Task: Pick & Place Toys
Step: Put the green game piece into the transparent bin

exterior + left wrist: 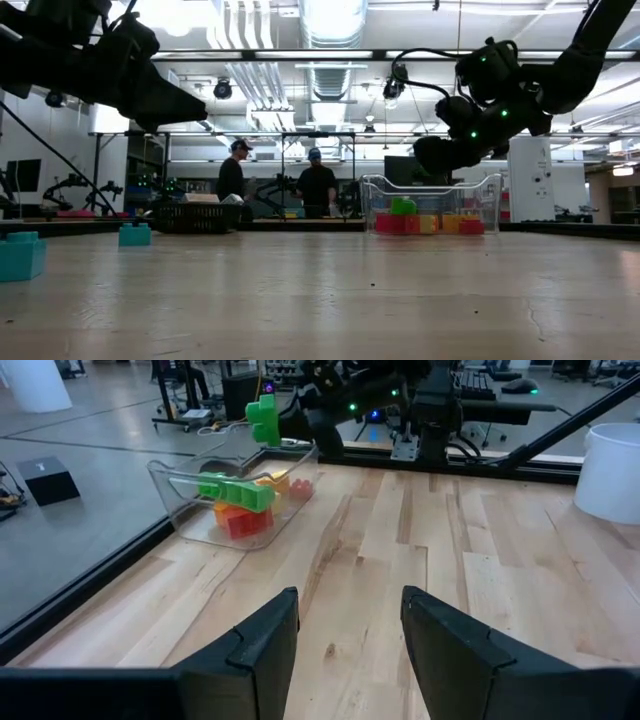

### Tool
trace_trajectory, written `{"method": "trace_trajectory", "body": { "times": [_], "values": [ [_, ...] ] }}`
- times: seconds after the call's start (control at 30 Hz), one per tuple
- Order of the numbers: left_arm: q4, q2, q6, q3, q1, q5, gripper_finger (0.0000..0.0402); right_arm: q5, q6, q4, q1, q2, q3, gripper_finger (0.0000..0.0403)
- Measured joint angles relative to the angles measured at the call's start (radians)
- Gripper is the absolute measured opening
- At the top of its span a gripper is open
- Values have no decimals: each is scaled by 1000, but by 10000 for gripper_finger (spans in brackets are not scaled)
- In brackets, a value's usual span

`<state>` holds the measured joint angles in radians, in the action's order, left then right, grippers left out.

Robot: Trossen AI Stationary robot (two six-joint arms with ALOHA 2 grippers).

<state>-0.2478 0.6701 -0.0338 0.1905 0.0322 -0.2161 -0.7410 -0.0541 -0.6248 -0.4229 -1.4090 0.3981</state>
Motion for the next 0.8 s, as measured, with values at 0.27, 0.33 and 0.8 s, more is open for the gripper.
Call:
{"method": "trace_trajectory", "body": {
  "times": [0.27, 0.33, 0.8],
  "values": [
    [1, 0, 0, 0, 0, 0, 177, 0, -3, 5, 0, 1, 0, 91],
    [1, 0, 0, 0, 0, 0, 177, 0, -7, 5, 0, 1, 0, 129],
    [5, 0, 0, 0, 0, 0, 178, -111, -14, 49, 1, 4, 1, 286]
  ]
}}
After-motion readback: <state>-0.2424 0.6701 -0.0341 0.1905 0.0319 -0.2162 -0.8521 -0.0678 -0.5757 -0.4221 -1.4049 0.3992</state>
